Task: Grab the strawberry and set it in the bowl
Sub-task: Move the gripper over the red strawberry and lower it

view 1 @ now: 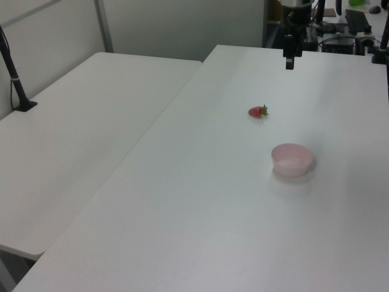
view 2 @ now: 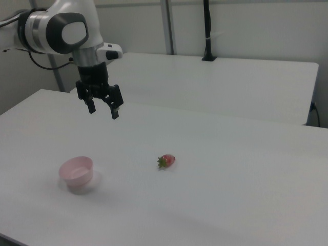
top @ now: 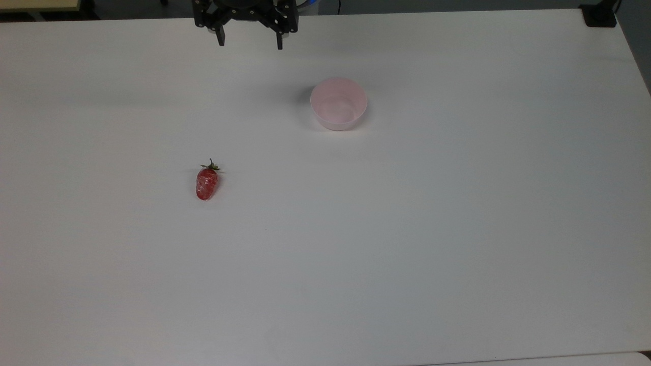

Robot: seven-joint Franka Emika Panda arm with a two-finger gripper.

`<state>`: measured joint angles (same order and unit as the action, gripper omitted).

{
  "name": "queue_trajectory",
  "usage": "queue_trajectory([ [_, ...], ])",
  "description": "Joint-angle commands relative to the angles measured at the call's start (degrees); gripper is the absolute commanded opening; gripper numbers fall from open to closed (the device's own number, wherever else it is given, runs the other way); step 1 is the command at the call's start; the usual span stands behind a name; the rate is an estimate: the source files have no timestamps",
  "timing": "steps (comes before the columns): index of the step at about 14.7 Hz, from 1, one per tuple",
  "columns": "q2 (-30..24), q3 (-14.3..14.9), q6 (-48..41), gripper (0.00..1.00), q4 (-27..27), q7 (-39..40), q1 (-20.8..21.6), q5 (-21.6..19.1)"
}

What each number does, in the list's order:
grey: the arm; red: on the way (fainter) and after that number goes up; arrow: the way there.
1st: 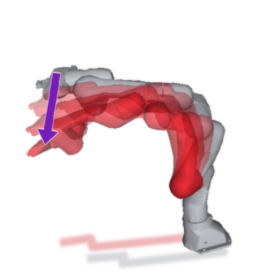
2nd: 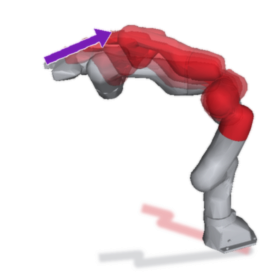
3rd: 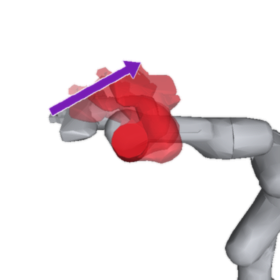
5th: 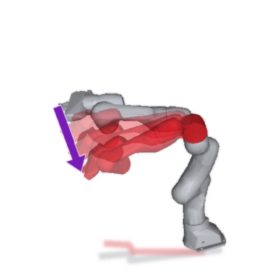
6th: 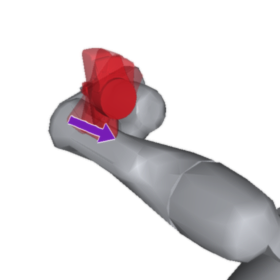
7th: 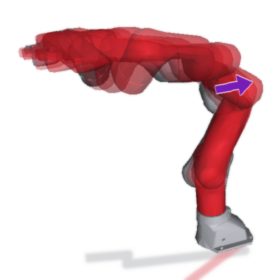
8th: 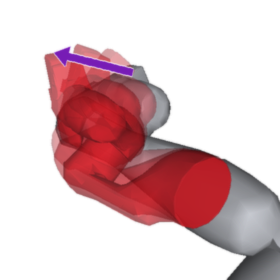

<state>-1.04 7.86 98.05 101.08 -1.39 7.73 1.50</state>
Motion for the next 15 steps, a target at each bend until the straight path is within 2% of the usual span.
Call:
queue_trajectory([
  [1,-0.1,1.0,-0.6,1.0,-0.8,1.1,0.3,0.2],
  [9,1.3,1.1,0.3,1.0,-0.8,0.4,-0.3,0.1],
  [13,9.5,1.1,16.4,1.0,-0.7,-2.2,-5.9,0.3],
  [15,14.9,1.0,24.9,1.0,-0.6,-8.5,-7.4,1.4],
])
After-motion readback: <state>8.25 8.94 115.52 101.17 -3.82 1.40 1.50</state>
